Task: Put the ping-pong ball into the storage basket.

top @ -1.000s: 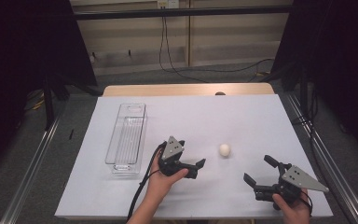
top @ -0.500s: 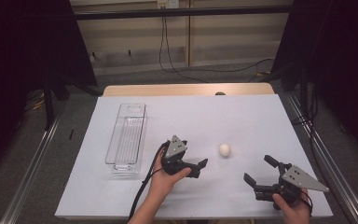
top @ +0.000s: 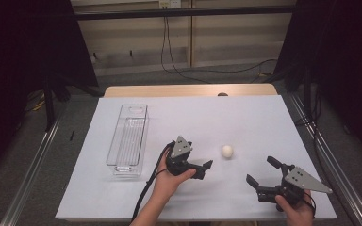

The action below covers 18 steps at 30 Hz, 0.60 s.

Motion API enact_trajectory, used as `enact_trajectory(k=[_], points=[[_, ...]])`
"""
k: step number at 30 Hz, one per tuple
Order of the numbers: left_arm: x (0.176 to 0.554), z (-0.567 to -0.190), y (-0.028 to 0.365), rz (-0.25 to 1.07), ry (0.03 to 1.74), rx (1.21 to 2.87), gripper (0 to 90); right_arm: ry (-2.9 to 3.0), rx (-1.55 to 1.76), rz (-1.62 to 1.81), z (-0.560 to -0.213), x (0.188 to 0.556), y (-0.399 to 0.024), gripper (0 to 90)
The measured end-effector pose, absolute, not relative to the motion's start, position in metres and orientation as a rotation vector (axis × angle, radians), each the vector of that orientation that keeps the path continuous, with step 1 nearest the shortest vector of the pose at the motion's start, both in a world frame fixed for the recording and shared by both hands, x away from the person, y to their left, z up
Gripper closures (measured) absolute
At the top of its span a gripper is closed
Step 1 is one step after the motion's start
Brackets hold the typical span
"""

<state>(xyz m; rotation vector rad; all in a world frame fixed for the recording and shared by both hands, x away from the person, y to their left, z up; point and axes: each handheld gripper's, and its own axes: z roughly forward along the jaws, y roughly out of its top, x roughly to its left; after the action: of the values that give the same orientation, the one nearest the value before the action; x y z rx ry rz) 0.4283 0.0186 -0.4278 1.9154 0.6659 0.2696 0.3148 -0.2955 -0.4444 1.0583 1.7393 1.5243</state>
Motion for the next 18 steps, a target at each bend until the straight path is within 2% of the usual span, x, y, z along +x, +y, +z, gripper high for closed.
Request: enact_trajectory(k=[18], points=[[0.4309, -0.4298, 0.0134, 0.257, 0.675, 1.928, 2.3, 1.756, 1.040, 1.512, -0.4448, 0.3173, -0.2954, 1.1]])
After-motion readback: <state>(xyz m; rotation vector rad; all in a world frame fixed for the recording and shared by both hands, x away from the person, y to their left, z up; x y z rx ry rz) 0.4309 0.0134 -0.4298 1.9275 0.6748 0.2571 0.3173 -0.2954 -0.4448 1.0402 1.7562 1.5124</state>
